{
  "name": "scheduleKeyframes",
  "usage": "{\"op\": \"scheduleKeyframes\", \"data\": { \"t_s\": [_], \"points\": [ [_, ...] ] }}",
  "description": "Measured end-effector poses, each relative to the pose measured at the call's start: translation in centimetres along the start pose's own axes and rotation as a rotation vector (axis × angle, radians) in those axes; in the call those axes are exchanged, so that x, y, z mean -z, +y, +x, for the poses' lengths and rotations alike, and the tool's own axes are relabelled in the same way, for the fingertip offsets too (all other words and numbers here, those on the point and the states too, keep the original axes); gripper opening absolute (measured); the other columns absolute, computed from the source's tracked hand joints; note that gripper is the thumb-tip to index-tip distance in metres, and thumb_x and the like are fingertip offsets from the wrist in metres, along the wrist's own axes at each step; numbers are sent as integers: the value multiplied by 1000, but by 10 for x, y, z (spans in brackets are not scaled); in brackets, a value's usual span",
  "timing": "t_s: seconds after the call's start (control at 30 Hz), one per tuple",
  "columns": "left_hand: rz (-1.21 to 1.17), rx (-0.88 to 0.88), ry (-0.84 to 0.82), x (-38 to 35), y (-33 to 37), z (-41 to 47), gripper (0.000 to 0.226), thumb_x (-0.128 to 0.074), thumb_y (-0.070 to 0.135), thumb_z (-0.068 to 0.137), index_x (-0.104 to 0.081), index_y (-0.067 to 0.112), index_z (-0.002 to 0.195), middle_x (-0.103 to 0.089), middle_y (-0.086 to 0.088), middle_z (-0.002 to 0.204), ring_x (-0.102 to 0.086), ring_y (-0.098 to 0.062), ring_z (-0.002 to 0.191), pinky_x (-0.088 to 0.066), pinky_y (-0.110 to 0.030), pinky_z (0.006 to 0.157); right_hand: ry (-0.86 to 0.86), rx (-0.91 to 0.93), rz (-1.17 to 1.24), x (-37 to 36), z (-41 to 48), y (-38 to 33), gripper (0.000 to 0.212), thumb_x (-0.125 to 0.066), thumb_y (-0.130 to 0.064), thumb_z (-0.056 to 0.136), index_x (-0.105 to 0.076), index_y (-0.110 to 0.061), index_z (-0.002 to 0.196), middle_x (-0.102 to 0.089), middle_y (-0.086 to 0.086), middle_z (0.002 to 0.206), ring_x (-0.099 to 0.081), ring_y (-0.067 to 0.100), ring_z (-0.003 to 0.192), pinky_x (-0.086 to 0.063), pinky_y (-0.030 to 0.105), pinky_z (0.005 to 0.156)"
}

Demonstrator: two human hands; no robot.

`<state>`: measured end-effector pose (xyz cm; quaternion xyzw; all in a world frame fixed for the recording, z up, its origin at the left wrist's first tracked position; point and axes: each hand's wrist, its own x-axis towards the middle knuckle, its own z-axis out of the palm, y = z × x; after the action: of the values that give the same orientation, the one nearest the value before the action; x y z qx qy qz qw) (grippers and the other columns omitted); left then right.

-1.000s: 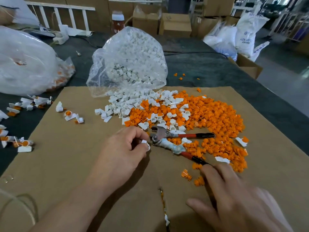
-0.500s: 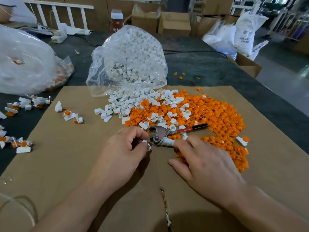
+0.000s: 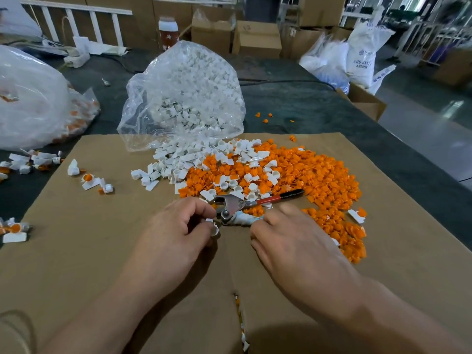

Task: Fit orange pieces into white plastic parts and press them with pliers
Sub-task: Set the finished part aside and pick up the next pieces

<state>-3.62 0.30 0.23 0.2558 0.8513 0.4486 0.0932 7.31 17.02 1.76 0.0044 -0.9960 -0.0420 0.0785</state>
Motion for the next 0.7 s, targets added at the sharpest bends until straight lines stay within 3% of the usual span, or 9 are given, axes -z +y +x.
{"op": "scheduleKeyframes", "data": {
  "t_s": [0.13,0.2,0.27,0.33,0.4,0.47,0.57,0.7],
  "points": [
    [10,-13,9,1,1,-1,16,-64,25,94,-64,40,89,-67,12,86,-61,5,78,-41,-16,60,71,-9,32,1,5,0,13,-50,-23,98,-61,-18,97,-54,-2,87,-42,16,82,-46,35,71],
    [-6,-11,5,1,1,0,17,-64,24,94,-64,40,89,-67,10,85,-62,2,76,-46,-22,62,148,-76,171,5,6,1,9,-52,-24,98,-58,-21,94,-51,-7,83,-42,12,77,-43,29,66],
    [-40,5,13,0,1,-1,17,-64,22,94,-65,38,89,-68,8,82,-64,0,70,-50,-23,62,214,-214,472,11,11,5,7,-51,-31,98,-57,-33,101,-52,-11,77,-48,9,68,-43,21,57],
    [-99,11,40,0,2,-1,17,-64,18,94,-67,34,88,-70,10,77,-63,0,60,-47,-15,55,173,-387,1012,17,18,6,17,-50,-34,99,-61,-45,107,-56,-9,69,-48,10,54,-42,19,48],
    [-243,33,58,0,4,-3,21,-63,12,94,-70,30,84,-71,5,70,-60,-2,51,-43,-11,49,63,-500,1583,23,25,3,27,-49,-23,100,-71,-39,104,-54,-6,67,-47,11,53,-40,22,45],
    [-422,54,56,1,7,-6,26,-64,7,93,-71,30,83,-71,-5,66,-61,-7,51,-47,-13,50,-55,-517,1964,25,31,-4,29,-48,-14,100,-75,-24,99,-53,2,72,-47,11,54,-37,23,44],
    [-551,82,49,-2,9,-6,26,-65,7,92,-73,30,84,-70,-8,65,-64,-15,56,-55,-29,57,-175,-501,2252,21,35,-9,23,-49,-14,98,-71,-11,99,-54,7,73,-50,14,53,-40,24,41],
    [-669,164,67,-4,5,-3,19,-67,9,88,-75,26,85,-69,-12,66,-63,-18,55,-59,-45,65,-190,-451,2351,17,32,-5,15,-55,-17,93,-66,-8,99,-58,9,76,-55,15,55,-46,25,44]
  ]
}}
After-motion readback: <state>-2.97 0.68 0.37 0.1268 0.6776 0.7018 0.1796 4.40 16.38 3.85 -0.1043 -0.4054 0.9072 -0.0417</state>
